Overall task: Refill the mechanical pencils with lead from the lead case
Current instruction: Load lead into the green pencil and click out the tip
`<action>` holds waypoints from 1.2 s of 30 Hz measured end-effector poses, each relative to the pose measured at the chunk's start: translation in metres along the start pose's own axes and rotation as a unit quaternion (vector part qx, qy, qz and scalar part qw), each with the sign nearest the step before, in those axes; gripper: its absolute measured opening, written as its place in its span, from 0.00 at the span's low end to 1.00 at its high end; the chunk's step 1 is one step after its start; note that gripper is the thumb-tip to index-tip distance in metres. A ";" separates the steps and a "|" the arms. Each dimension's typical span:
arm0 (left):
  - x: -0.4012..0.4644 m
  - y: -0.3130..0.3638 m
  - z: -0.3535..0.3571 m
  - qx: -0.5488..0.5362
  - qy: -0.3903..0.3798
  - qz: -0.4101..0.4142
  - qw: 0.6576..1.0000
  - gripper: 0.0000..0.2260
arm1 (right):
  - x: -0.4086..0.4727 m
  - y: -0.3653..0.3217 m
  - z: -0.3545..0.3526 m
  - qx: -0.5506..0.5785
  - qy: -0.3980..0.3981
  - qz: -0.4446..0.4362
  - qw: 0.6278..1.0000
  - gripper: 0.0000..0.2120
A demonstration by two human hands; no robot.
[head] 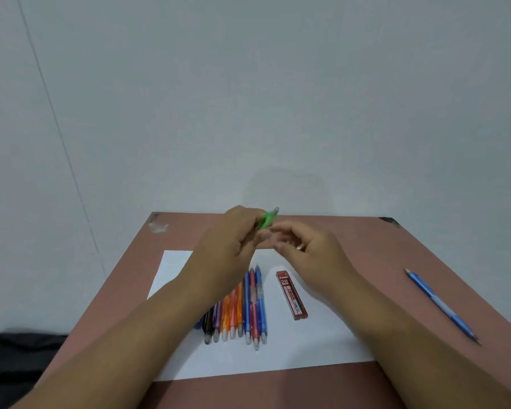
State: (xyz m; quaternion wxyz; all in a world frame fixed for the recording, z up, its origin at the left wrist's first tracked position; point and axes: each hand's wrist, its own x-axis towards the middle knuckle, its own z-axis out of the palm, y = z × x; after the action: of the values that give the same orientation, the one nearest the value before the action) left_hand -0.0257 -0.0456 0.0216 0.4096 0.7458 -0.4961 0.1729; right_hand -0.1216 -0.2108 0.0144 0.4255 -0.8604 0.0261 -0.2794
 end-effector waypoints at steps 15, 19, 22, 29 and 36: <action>-0.008 -0.012 -0.003 0.053 -0.091 -0.052 0.993 0.10 | -0.006 -0.014 -0.004 0.130 0.075 0.040 0.988 0.11; -0.006 -0.021 -0.005 0.063 -0.085 -0.068 0.992 0.11 | 0.001 -0.002 -0.010 0.110 0.118 0.058 0.985 0.11; -0.005 -0.027 -0.007 0.061 -0.079 -0.074 0.992 0.11 | 0.003 0.014 -0.019 -0.008 0.075 0.090 0.993 0.11; -0.006 -0.030 -0.008 0.073 -0.085 -0.083 0.990 0.11 | 0.011 0.038 -0.027 -0.176 0.009 0.108 0.978 0.18; -0.006 -0.028 -0.007 0.070 -0.094 -0.088 0.989 0.12 | 0.012 0.041 -0.025 -0.196 -0.042 0.103 0.974 0.21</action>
State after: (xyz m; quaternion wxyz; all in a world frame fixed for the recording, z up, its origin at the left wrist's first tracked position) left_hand -0.0027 -0.0319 0.0094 0.3213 0.8266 -0.4513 0.0995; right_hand -0.1157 -0.2584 0.0011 0.2754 -0.9307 0.1509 -0.1875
